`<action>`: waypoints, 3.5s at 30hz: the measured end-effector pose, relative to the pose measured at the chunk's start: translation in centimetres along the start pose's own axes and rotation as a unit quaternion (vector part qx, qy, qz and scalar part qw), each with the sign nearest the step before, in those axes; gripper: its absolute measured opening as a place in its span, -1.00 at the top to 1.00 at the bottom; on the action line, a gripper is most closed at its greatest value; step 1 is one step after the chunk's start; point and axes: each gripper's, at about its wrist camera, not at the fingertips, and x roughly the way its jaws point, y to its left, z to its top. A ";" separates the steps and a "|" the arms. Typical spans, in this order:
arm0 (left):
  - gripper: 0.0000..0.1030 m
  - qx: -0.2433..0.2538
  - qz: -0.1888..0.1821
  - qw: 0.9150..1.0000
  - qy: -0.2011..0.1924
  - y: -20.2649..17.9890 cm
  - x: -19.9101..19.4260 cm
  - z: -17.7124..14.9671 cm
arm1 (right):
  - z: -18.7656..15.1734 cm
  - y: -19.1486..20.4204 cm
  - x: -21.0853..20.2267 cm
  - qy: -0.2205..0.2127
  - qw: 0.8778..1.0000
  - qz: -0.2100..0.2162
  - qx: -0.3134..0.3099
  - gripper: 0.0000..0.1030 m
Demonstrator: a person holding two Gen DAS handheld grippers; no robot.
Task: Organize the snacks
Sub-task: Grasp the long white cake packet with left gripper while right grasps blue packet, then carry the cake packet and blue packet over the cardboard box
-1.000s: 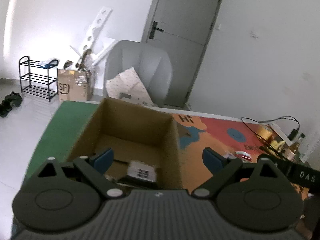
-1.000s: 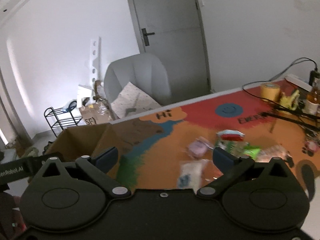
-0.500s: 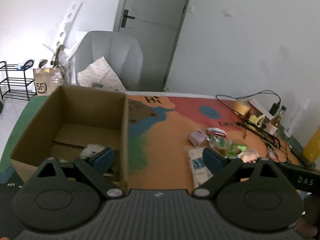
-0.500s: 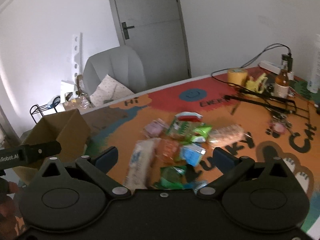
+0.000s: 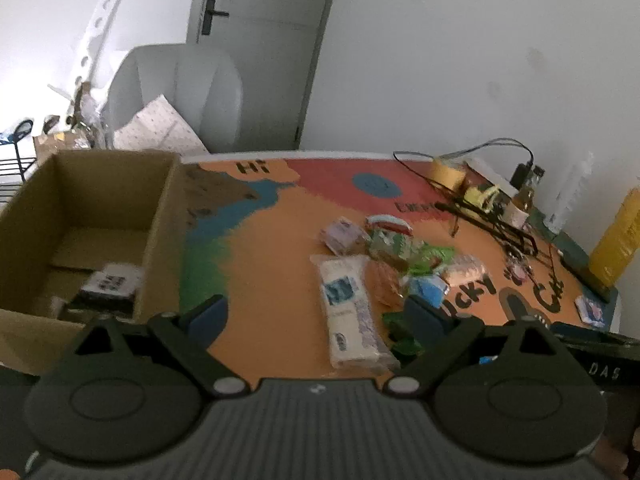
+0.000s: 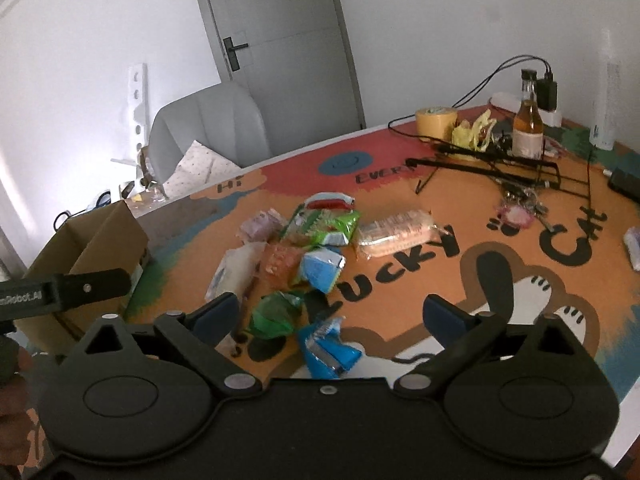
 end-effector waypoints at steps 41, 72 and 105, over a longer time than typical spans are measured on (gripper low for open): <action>0.47 0.005 0.017 0.998 0.067 -1.7 8.7 -1.8 | -1.8 -1.1 5.3 0.056 0.998 0.013 -0.030 0.45; 0.53 -0.038 0.049 0.997 -0.040 2.6 -0.5 2.5 | 4.0 7.8 5.1 0.010 0.994 0.088 -0.066 0.45; 0.22 -0.064 0.167 0.981 -0.071 13.8 -5.2 4.3 | 5.9 22.3 7.5 0.010 0.971 0.199 -0.131 0.45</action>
